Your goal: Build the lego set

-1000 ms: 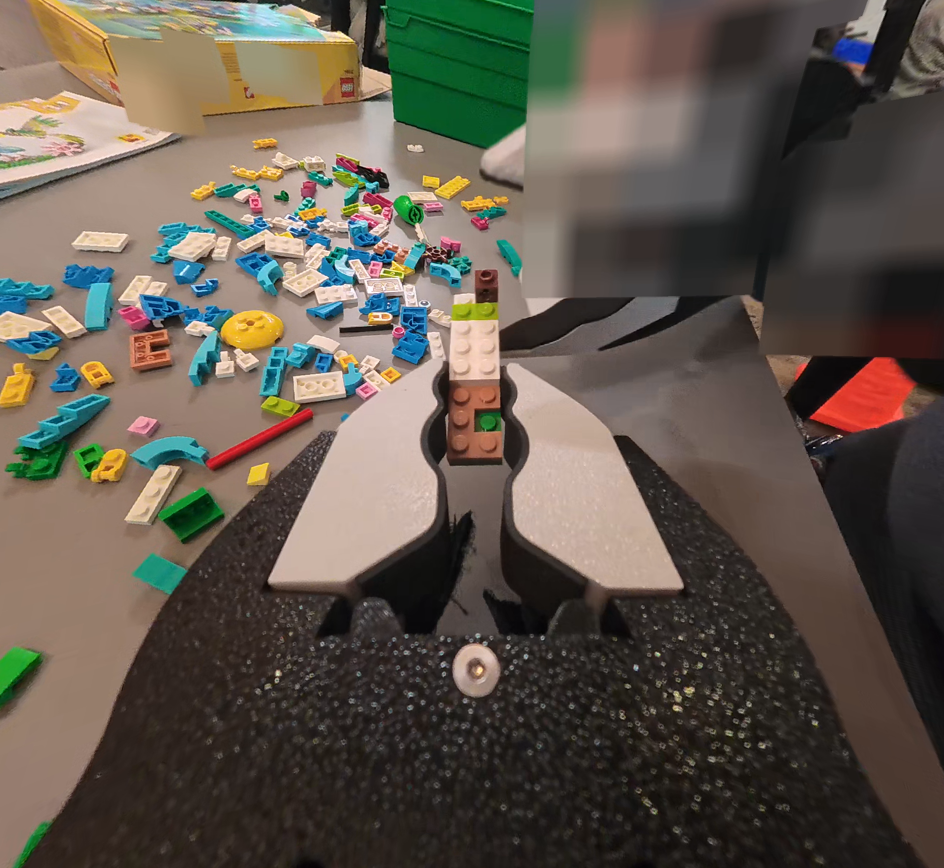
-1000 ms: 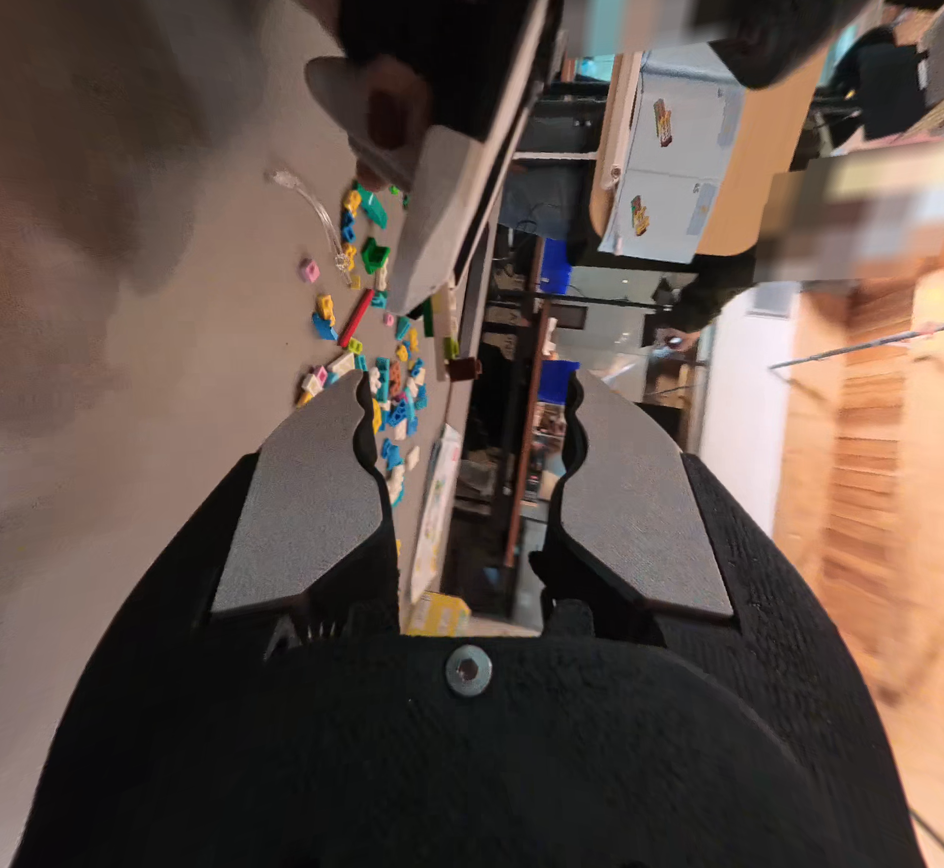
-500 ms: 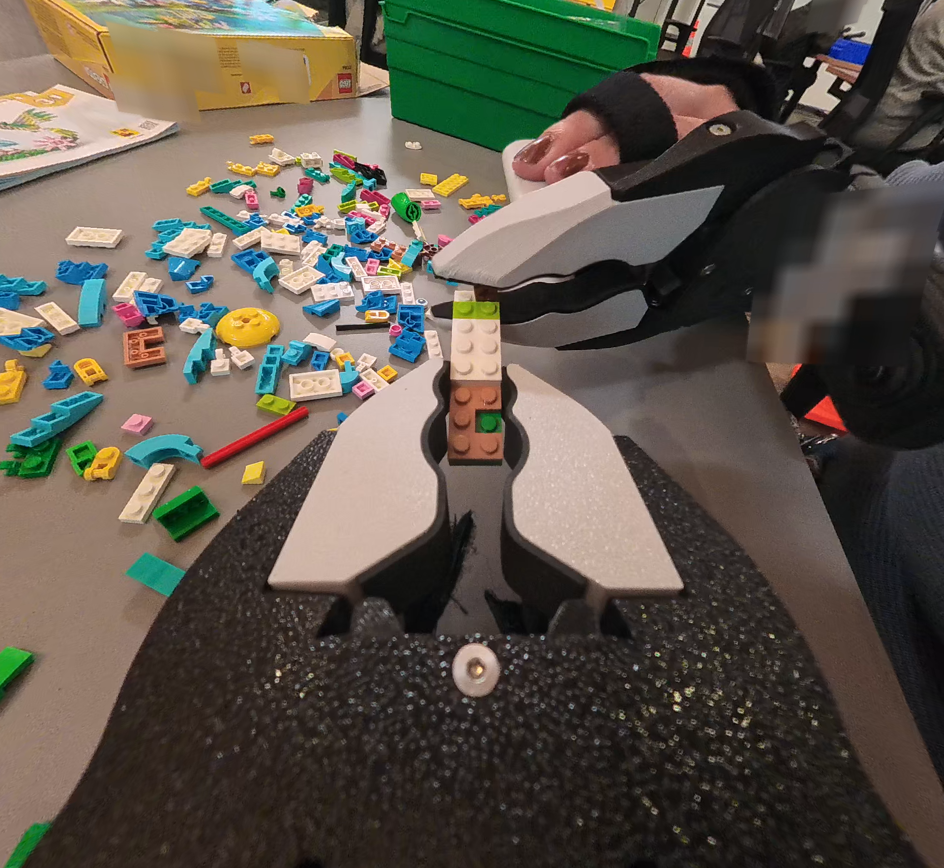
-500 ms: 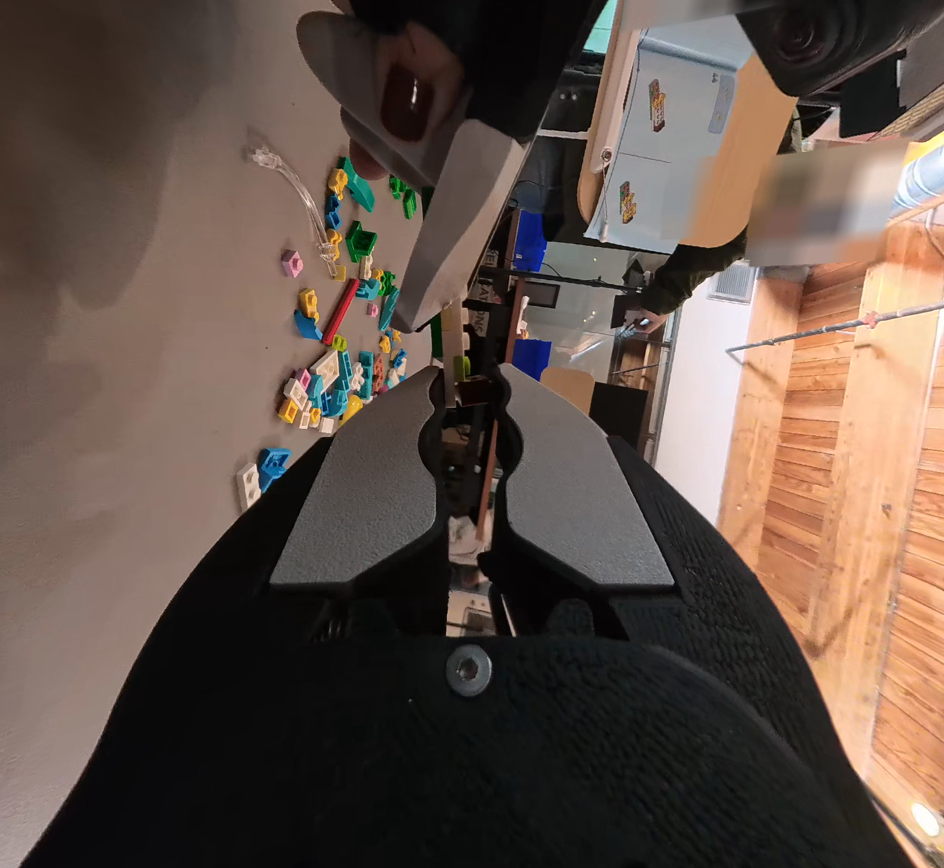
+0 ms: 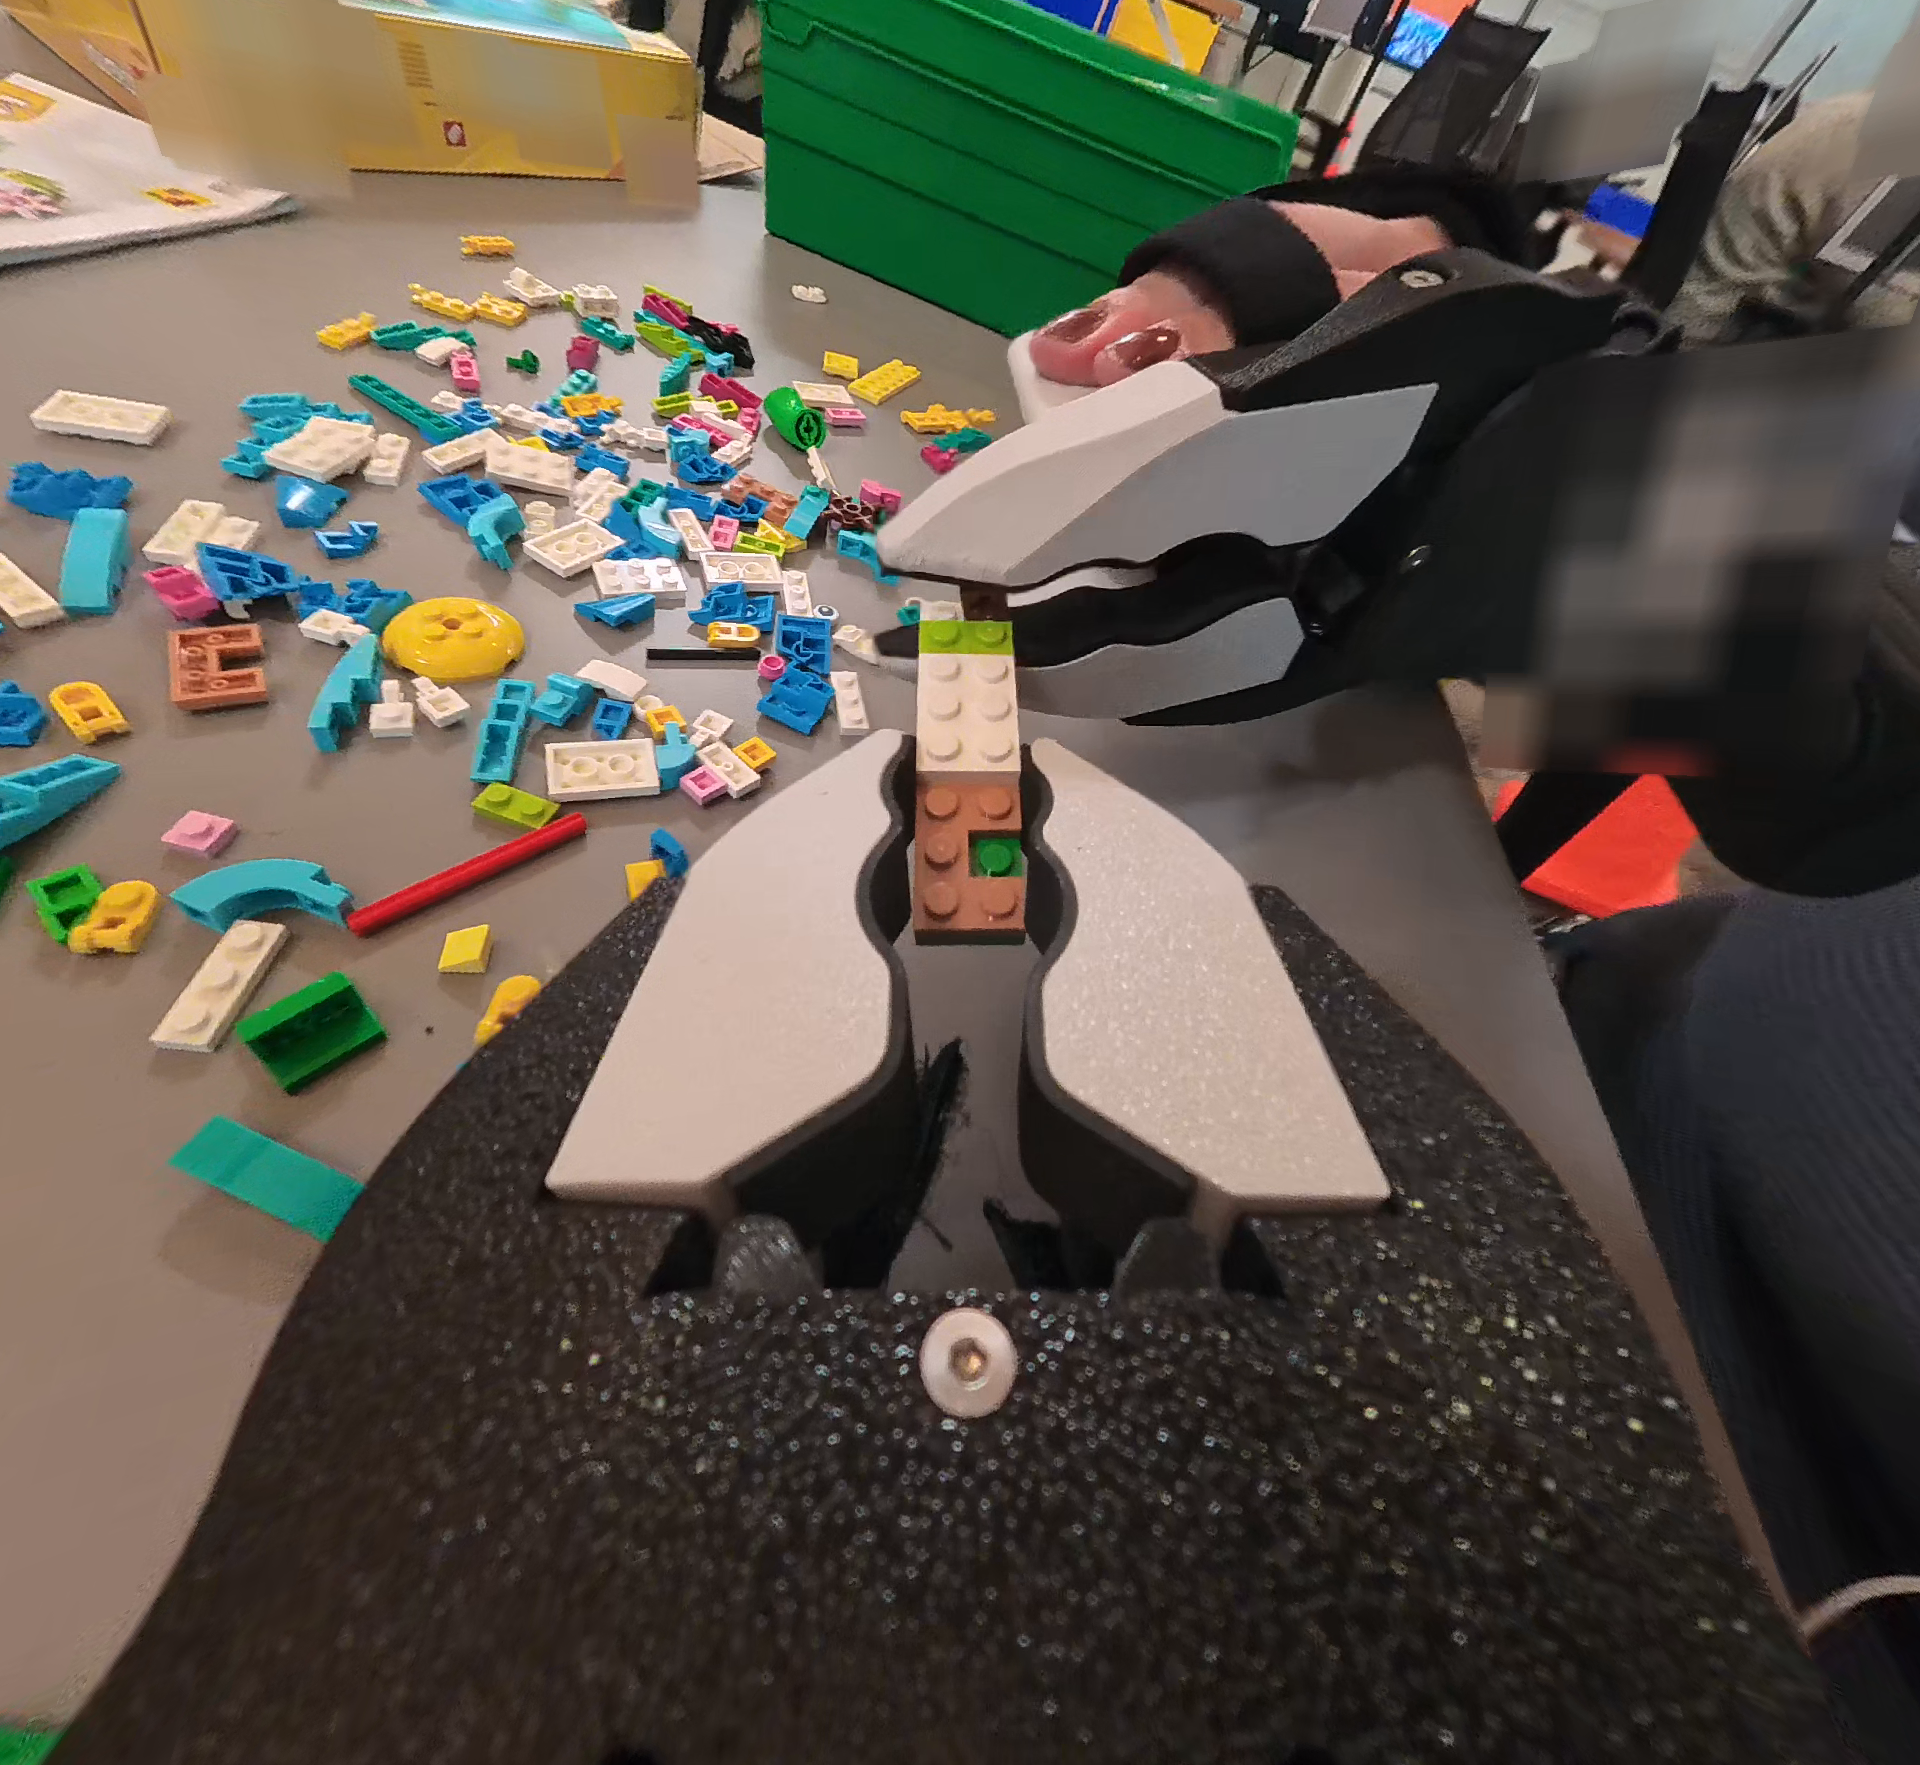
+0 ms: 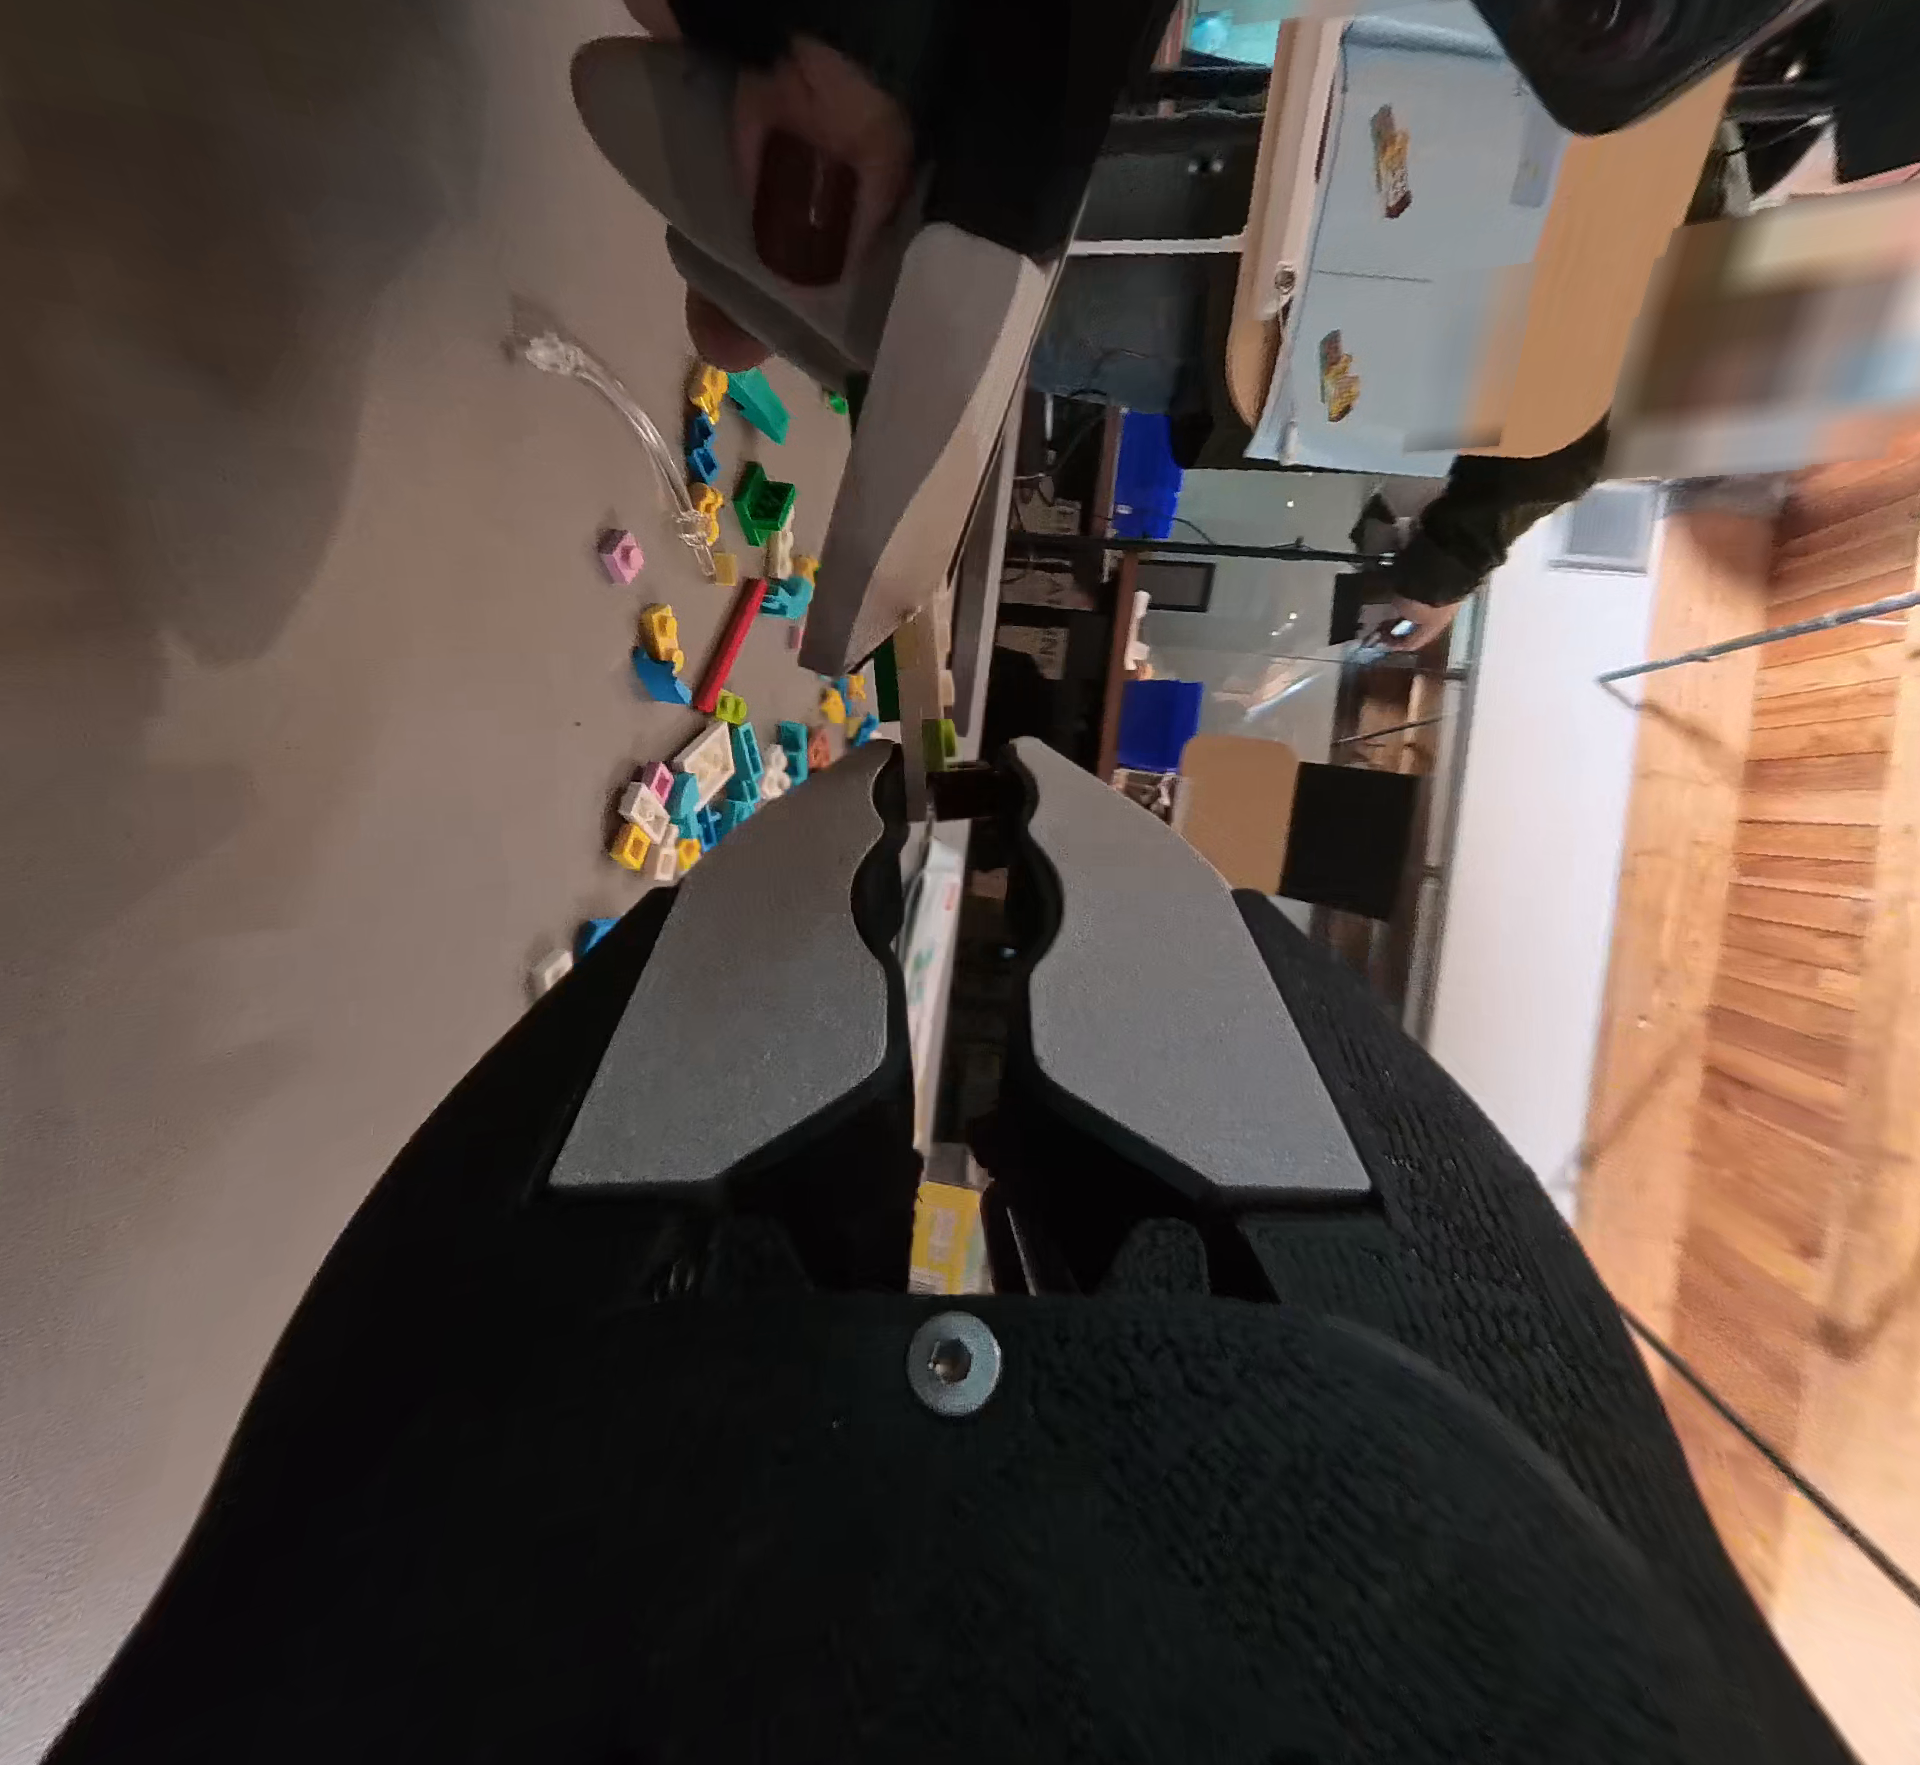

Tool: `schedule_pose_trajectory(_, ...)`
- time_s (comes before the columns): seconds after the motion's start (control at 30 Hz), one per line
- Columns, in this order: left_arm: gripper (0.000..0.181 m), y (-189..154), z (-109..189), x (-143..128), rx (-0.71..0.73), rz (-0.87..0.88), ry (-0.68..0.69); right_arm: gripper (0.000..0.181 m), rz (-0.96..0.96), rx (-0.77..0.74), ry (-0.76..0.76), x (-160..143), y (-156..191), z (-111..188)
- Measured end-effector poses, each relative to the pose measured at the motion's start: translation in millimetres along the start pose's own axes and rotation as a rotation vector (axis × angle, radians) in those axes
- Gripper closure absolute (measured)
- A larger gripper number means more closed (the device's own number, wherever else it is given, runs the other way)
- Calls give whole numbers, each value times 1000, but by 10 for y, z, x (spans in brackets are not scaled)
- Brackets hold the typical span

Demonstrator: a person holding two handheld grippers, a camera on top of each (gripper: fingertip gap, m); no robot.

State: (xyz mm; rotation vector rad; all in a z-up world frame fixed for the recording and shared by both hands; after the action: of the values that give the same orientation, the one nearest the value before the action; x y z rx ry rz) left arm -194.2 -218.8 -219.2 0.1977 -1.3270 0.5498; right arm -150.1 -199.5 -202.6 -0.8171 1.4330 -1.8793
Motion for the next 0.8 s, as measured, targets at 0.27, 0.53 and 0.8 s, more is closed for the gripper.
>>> schedule_pose_trajectory(0.27,164,32,33,5,-109,244,-63,164,-91,72,-19,14,-36,-53)
schedule_pose_trajectory(0.53,164,38,51,10,-147,297,-82,164,-63,38,-10,29,-50,-57)
schedule_pose_trajectory(0.8,163,13,30,-12,-152,280,-56,164,69,-32,-9,31,-38,-23)
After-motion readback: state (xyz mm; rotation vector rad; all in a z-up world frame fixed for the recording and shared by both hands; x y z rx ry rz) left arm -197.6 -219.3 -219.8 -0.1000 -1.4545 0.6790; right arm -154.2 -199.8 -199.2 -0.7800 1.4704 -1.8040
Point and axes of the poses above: each gripper's, where its closed fingertips meet, z back along the fingers, x out of its top, y = z × x across the jaws, the point moved 3 cm from there along z, back along the fingers, and after that the axes turned 6 degrees about -z, right-handed, at the moved point
